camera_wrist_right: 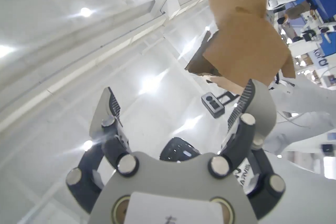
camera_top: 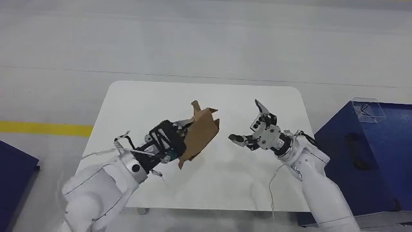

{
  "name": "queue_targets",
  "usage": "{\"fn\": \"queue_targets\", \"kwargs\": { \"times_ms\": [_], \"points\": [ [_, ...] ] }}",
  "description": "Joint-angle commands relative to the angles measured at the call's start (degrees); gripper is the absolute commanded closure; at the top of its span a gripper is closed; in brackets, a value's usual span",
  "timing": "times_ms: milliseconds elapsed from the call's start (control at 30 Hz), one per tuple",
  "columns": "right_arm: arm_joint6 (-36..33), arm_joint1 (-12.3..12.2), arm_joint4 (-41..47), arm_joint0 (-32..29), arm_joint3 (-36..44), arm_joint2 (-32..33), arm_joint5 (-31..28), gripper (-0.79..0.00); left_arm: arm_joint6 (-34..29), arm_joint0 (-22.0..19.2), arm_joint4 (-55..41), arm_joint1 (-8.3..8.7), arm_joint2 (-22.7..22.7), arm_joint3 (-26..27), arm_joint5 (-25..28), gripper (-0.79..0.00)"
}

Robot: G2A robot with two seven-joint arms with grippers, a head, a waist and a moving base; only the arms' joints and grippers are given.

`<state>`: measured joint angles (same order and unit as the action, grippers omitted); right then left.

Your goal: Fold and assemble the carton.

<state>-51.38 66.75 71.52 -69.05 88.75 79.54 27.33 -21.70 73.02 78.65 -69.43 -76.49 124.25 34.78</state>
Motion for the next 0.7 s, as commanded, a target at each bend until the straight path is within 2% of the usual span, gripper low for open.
{"fn": "queue_targets", "kwargs": {
  "times_ms": [0, 167, 533, 600, 667],
  "points": [
    [-3.1, -0.3, -1.7, -1.4, 1.7, 1.3, -2.5, -0.785, -2.9, -1.4, -18.2, 0.08, -1.3, -3.5, 2.1, 0.000],
    [-4.9, -0.4, -2.2, -2.6, 3.1, 2.1, -4.2, -0.785, -11.2, -4.8, -45.4, 0.40, -1.8, -11.4, 2.3, 0.000],
    [-4.9, -0.4, -2.2, -2.6, 3.1, 2.1, -4.2, -0.785, -11.0, -4.6, -45.8, 0.39, -1.7, -11.5, 2.1, 0.000],
    [-4.6, -0.4, -2.2, -2.6, 3.2, 2.2, -4.4, -0.785, -11.3, -4.0, -50.5, 0.35, -1.2, -12.5, -0.6, 0.000],
    [-4.4, -0.5, -2.4, -3.2, 4.8, 3.0, -6.0, -0.785, -15.9, -4.3, -61.3, 0.41, -0.3, -14.0, -5.6, 0.000]
  ]
}}
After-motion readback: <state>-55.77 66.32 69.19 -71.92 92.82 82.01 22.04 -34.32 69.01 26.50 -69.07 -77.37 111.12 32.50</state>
